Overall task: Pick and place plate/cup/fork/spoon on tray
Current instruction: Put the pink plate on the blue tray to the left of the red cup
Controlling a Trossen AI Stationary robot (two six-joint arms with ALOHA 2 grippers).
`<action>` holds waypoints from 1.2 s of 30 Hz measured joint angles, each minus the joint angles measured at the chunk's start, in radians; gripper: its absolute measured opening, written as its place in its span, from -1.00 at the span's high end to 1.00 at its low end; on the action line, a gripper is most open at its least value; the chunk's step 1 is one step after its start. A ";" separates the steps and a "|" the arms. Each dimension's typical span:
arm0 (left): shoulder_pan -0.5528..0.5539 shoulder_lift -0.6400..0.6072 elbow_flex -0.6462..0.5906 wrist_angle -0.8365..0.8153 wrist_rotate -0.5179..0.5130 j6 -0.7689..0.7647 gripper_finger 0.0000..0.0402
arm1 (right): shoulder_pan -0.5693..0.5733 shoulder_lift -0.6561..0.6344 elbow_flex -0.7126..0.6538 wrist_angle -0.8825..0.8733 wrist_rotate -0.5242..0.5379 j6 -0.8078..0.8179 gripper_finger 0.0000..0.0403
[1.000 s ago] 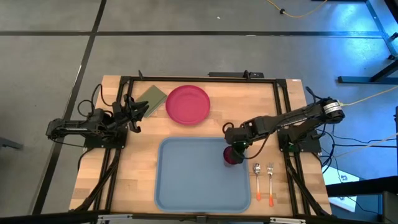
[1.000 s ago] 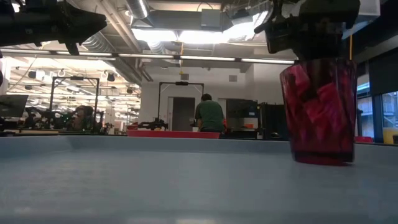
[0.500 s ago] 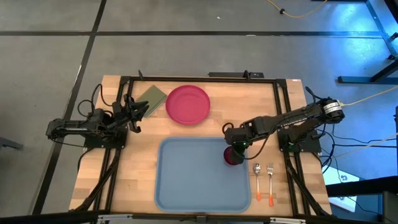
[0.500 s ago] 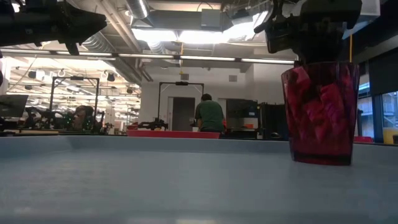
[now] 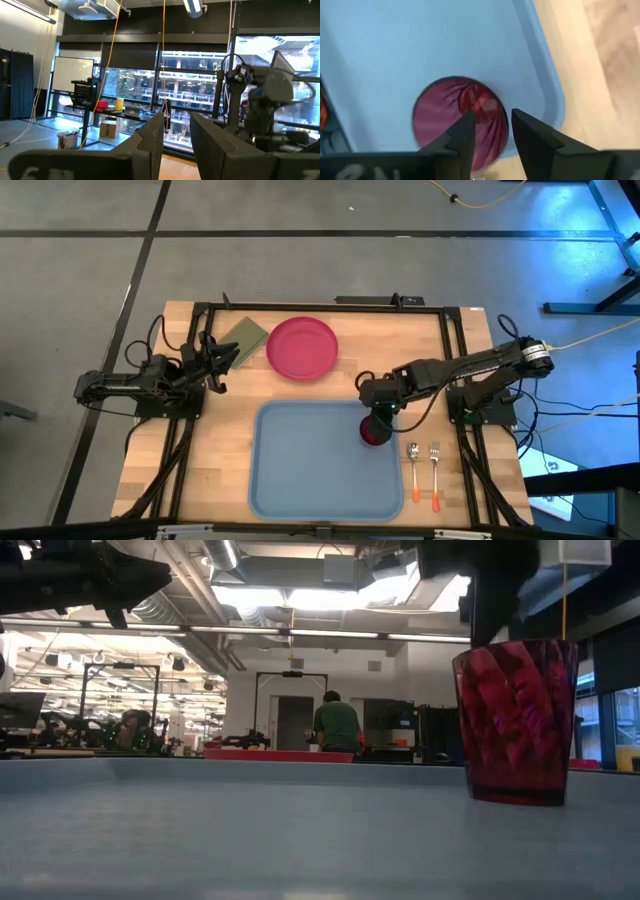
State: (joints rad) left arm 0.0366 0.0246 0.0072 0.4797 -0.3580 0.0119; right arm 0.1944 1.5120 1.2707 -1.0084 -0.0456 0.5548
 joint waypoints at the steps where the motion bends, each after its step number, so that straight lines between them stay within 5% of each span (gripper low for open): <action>1: 0.000 0.000 0.000 0.000 0.000 0.000 0.56 | 0.000 0.000 0.031 -0.038 0.000 -0.007 0.35; 10: 0.000 0.000 0.000 0.000 0.000 0.000 0.56 | 0.000 -0.001 0.173 -0.077 0.165 -0.150 0.35; 19: 0.000 0.000 0.000 0.000 0.000 0.000 0.56 | -0.048 -0.001 0.161 0.225 0.775 -0.440 0.35; 25: 0.000 0.000 0.000 0.008 0.000 -0.007 0.56 | -0.151 -0.001 0.161 0.215 0.721 -0.512 0.35; 28: 0.000 0.005 0.000 0.014 0.006 -0.072 0.56 | -0.220 -0.004 0.160 0.012 0.762 -0.431 0.35; 36: 0.000 0.189 0.061 0.021 0.026 -0.246 0.56 | -0.319 -0.008 0.159 -0.466 0.862 0.103 0.35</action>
State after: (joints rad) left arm 0.0365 0.2136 0.0678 0.5009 -0.3320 -0.2345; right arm -0.1246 1.5043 1.4300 -1.4745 0.8168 0.6575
